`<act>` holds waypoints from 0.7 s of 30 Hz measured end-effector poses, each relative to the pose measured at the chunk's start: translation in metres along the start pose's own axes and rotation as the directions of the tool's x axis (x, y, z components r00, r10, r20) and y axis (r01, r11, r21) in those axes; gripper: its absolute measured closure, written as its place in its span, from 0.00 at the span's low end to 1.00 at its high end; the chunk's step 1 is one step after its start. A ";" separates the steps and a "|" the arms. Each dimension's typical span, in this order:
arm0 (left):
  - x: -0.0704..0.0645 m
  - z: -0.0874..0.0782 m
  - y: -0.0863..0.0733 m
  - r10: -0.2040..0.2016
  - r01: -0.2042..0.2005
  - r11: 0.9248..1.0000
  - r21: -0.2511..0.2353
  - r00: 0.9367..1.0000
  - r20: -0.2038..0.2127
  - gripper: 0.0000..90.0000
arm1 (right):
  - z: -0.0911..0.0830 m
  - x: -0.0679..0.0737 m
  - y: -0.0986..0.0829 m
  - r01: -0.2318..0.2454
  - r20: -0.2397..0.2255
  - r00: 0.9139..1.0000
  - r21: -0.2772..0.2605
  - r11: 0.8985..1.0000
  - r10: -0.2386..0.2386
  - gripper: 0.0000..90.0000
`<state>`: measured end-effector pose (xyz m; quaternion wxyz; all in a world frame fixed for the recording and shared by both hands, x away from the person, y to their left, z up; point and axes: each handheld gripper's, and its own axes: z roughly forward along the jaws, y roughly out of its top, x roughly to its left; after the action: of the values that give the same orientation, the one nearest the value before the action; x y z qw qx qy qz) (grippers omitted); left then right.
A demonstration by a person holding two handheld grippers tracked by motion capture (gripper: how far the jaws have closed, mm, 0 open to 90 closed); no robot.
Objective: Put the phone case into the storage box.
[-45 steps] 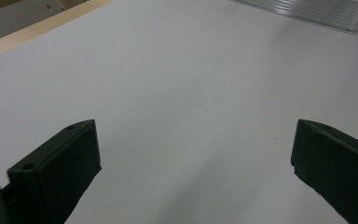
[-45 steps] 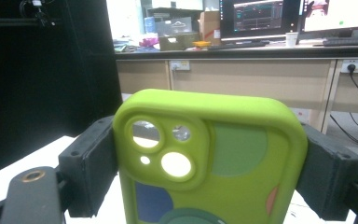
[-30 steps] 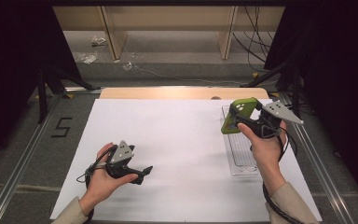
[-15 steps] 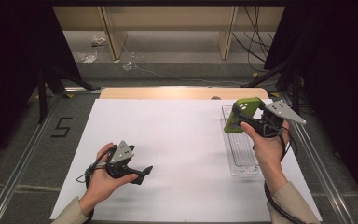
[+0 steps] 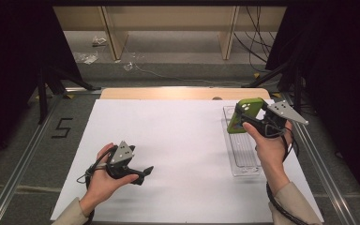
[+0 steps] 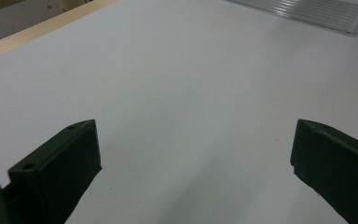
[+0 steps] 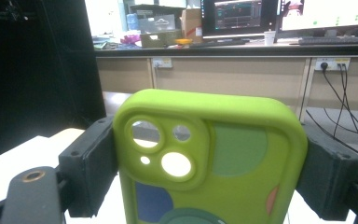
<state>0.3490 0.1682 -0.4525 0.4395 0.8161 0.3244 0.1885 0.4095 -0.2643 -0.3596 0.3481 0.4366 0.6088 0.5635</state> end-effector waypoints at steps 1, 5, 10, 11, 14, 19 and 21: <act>0.000 0.000 0.000 0.001 -0.001 1.000 0.000 1.000 0.000 0.01 | 0.000 0.000 0.000 0.000 -0.001 1.000 -0.001 1.000 0.000 0.20; 0.000 0.000 0.000 0.001 -0.001 1.000 0.000 1.000 -0.001 0.01 | 0.000 -0.001 0.000 0.002 0.005 1.000 0.001 1.000 -0.002 0.20; 0.000 0.000 0.000 0.002 -0.002 1.000 0.001 1.000 -0.002 0.01 | 0.001 -0.002 -0.001 0.007 0.011 1.000 0.004 1.000 -0.007 0.20; 0.000 0.000 0.000 0.002 -0.002 1.000 -0.001 1.000 -0.002 0.01 | 0.001 -0.002 -0.001 0.008 0.012 1.000 0.005 1.000 -0.008 0.20; 0.000 0.000 0.000 0.001 -0.001 1.000 0.001 1.000 -0.002 0.01 | 0.001 -0.003 -0.001 0.011 0.016 1.000 0.004 1.000 -0.011 0.20; 0.000 0.000 0.000 0.001 -0.001 1.000 -0.001 1.000 -0.004 0.01 | 0.001 -0.004 -0.001 0.012 0.021 1.000 0.005 1.000 -0.012 0.20; 0.000 0.000 0.000 0.002 -0.002 1.000 0.000 1.000 -0.004 0.01 | 0.001 -0.004 -0.001 0.013 0.022 1.000 0.005 1.000 -0.014 0.20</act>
<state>0.3490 0.1683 -0.4522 0.4386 0.8161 0.3244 0.1906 0.4115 -0.2680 -0.3613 0.3574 0.4395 0.6093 0.5548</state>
